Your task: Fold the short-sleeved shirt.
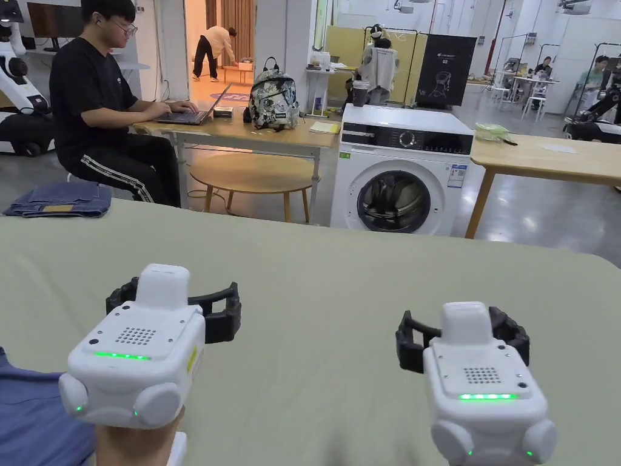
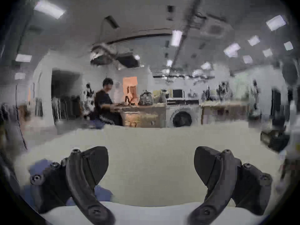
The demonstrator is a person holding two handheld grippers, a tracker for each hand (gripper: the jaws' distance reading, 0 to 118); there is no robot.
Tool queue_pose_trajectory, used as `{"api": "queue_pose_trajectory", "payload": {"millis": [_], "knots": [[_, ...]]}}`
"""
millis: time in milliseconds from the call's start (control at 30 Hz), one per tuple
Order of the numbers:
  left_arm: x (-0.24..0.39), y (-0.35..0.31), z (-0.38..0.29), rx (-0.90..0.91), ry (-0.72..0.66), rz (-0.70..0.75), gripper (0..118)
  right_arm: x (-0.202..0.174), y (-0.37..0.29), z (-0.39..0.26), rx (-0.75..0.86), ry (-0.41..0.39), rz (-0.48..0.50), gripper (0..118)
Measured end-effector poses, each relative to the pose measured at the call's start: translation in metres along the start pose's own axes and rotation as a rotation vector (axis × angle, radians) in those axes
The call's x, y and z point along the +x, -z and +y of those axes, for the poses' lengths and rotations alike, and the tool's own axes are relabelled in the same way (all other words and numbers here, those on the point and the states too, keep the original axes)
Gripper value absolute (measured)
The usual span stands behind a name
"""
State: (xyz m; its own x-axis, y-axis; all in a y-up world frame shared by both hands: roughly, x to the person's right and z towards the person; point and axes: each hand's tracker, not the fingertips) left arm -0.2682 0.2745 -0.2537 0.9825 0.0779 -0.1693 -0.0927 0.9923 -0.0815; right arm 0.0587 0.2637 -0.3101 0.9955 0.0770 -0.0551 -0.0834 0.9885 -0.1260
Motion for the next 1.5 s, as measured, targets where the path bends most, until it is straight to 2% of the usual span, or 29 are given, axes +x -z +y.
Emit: {"api": "queue_pose_trajectory", "payload": {"millis": [33,100,167,233,433,533,600,633,667,700,800,867,900,967,1067,1233,1500], "knots": [[0.001,0.003,-0.003,0.005,-0.042,0.004,108,0.004,0.002,-0.001,-0.009,0.057,-0.010,105],[-0.015,0.002,0.001,0.006,-0.057,0.011,108,0.007,0.006,-0.005,-0.040,0.100,-0.026,105],[-0.017,0.004,-0.003,0.003,-0.029,0.012,108,0.009,0.006,-0.006,-0.046,0.100,-0.006,105],[0.008,-0.003,0.000,0.005,0.024,0.013,108,0.006,0.002,-0.007,-0.042,0.104,0.013,105],[0.009,0.015,0.000,0.012,0.104,0.008,108,0.003,-0.002,-0.007,-0.045,0.084,0.002,105],[0.015,0.003,0.003,0.008,0.139,0.003,108,0.002,-0.003,-0.008,-0.047,0.069,-0.010,103],[0.013,0.007,0.003,0.014,0.148,-0.007,104,0.001,-0.007,-0.008,-0.045,0.072,-0.010,82],[0.017,-0.004,0.003,0.023,0.153,0.002,98,0.001,-0.008,-0.007,-0.042,0.074,-0.013,62],[0.017,-0.005,0.003,0.041,0.156,0.020,81,0.001,-0.010,-0.007,-0.038,0.075,-0.014,29],[0.017,-0.005,0.004,0.051,0.153,0.024,67,0.001,-0.011,-0.007,-0.032,0.072,-0.025,10],[0.017,-0.012,0.006,0.053,0.139,0.027,52,0.002,-0.013,-0.007,-0.019,0.059,-0.056,7],[0.016,-0.011,0.008,0.046,0.138,0.011,22,0.001,-0.012,-0.006,-0.020,0.042,-0.049,7],[0.016,-0.012,0.008,0.043,0.142,0.013,12,0.001,-0.013,-0.005,-0.021,0.031,-0.049,3],[0.017,-0.011,0.010,0.035,0.145,0.020,0,0.002,-0.014,-0.003,-0.022,0.031,-0.033,0],[0.016,-0.011,0.012,0.020,0.119,0.010,0,0.004,-0.011,0.000,-0.044,0.057,-0.010,0],[0.015,-0.013,0.015,0.007,0.116,-0.012,0,0.006,-0.014,0.002,-0.018,0.087,-0.030,0],[0.007,-0.008,0.020,-0.021,0.130,-0.018,0,0.001,-0.011,0.001,-0.018,0.082,-0.007,0]]}}
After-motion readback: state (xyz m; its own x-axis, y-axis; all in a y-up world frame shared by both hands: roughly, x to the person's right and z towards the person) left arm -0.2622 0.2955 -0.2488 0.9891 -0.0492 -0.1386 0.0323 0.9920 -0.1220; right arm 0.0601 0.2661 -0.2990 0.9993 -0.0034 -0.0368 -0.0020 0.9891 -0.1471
